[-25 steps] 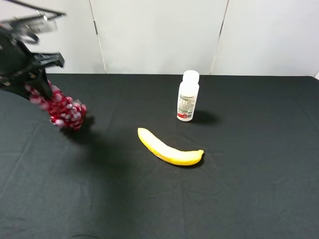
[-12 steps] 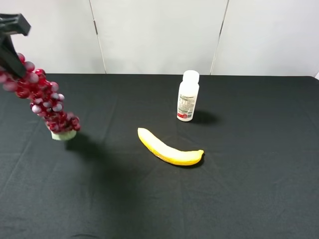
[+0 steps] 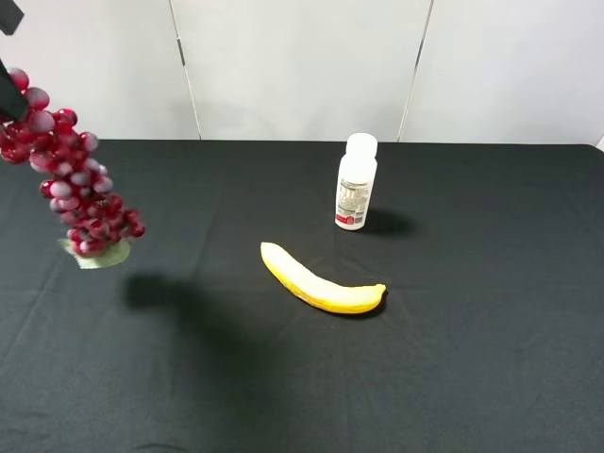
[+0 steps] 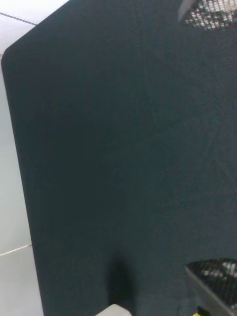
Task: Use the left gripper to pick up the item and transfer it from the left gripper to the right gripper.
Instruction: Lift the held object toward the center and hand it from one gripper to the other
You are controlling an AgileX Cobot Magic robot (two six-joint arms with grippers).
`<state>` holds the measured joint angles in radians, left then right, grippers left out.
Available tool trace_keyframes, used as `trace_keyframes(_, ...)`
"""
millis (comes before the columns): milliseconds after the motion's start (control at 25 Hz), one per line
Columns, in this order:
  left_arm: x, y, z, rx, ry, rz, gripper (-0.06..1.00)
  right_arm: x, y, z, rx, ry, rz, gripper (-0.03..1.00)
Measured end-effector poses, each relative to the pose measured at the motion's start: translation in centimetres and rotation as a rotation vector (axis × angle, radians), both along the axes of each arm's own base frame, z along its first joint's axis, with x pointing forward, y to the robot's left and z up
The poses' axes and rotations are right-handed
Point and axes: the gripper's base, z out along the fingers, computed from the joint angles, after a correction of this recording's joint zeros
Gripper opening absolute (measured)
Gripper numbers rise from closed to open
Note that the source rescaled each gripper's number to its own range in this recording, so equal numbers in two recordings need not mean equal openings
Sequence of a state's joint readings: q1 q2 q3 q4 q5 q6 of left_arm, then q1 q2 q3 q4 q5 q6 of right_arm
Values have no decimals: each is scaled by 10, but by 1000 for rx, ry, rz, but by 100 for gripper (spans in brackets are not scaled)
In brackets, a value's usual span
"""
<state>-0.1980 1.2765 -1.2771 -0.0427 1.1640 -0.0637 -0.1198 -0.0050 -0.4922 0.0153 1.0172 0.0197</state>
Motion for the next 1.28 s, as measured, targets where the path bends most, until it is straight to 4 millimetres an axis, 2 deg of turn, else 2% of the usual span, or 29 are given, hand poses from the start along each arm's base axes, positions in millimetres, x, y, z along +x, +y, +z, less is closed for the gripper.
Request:
trace_keyframes(560,-4,-19,5,-146,4,-131,2,0,0,0,0,0,0,100)
trace_keyframes(880,-13,-54,0,-127,18,-349,2,1,3,0,34,-2,22,100)
trace_keyframes(1080,-15,-79,-7,-111,42,-480,2,18,12,4,132,71,116,100)
trace_keyframes(1280,-27,-99,-7,-97,21,-623,2,44,29,15,245,76,309,100)
